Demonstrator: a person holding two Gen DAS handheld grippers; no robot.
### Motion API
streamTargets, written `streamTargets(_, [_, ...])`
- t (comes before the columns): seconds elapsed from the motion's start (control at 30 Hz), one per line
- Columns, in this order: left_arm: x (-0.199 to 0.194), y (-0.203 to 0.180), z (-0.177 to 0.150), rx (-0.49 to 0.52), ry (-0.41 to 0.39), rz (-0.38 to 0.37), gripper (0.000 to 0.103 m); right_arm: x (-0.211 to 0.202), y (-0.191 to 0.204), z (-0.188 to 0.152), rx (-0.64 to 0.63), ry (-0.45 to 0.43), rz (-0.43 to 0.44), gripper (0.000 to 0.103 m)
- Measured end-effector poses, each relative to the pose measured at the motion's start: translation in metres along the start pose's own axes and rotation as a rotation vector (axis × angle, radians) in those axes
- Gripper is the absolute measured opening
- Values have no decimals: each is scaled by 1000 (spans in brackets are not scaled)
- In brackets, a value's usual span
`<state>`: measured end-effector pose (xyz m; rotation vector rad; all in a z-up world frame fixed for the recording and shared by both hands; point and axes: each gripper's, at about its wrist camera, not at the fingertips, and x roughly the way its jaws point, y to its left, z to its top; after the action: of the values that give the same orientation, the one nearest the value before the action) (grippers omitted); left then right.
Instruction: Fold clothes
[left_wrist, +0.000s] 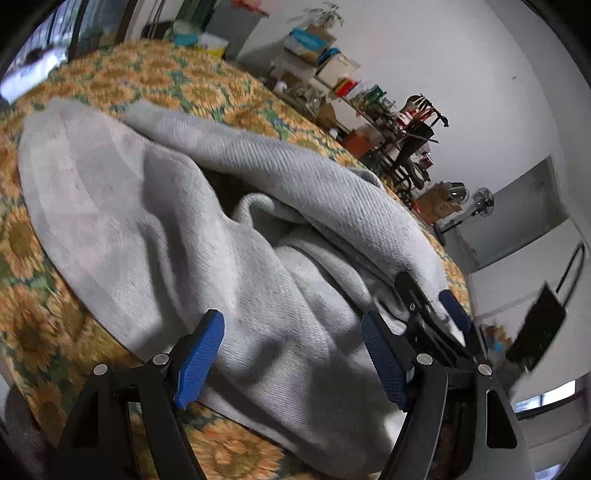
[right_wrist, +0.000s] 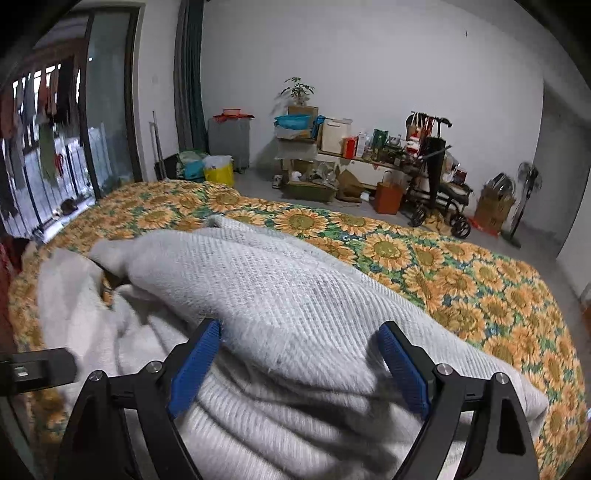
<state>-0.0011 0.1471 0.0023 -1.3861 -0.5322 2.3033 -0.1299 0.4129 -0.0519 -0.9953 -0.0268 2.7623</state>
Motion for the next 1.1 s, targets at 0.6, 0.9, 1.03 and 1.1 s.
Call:
streamTargets(0.6, [18, 27, 52, -282, -79, -42, 77, -39, 7, -50, 4, 67, 195, 17])
streamTargets(0.9, [71, -29, 97, -209, 32, 60, 77, -53, -53, -55, 234, 47, 92, 75])
streamTargets(1.03, [94, -37, 98, -203, 95, 68, 51, -54, -57, -44, 224, 9, 20, 89])
streamTargets(1.1, [92, -36, 94, -205, 94, 54, 40, -52, -47, -38, 171, 2, 20, 90])
